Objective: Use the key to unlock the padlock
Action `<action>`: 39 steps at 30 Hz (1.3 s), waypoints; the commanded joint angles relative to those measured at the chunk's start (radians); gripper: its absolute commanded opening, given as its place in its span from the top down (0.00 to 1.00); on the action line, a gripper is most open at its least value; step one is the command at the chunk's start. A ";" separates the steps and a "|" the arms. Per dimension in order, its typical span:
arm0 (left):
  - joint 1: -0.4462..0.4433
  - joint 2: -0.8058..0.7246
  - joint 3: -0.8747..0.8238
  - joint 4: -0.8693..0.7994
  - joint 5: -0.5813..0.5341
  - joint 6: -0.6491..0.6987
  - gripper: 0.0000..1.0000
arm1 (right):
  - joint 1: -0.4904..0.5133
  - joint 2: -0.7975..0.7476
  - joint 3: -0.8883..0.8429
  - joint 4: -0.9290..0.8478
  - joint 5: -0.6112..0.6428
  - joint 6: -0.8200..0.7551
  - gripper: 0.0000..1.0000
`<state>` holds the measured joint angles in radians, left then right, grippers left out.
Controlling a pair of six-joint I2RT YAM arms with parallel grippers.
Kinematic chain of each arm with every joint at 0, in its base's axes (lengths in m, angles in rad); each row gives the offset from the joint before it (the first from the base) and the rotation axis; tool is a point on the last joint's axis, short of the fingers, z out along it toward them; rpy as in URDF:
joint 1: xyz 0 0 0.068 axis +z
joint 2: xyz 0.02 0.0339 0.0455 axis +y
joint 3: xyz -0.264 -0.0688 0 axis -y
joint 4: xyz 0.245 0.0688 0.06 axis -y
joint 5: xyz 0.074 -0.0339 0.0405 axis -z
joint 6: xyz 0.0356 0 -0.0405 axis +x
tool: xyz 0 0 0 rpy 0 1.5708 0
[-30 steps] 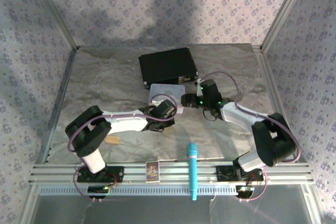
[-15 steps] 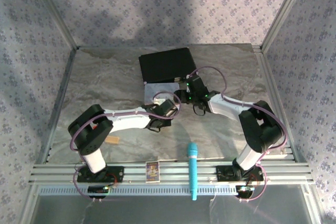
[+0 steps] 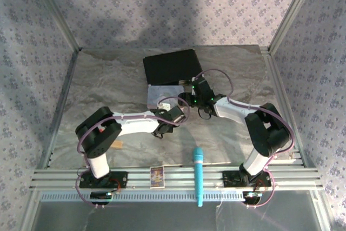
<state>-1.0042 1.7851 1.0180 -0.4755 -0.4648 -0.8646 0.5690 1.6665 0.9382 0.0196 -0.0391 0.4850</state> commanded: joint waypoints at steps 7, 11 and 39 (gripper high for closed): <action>-0.056 0.048 0.057 -0.237 -0.107 -0.033 0.74 | -0.044 0.047 -0.069 -0.090 0.036 0.022 0.25; -0.081 0.044 0.074 -0.249 -0.107 -0.033 0.70 | -0.049 0.042 -0.079 -0.082 0.031 0.027 0.25; -0.143 0.180 0.234 -0.415 -0.251 -0.006 0.94 | -0.057 0.054 -0.105 -0.044 0.013 0.044 0.25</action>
<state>-1.1427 1.9301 1.2152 -0.8211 -0.6468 -0.8715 0.5278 1.6684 0.8837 0.1253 -0.0906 0.5350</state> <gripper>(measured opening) 0.066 0.746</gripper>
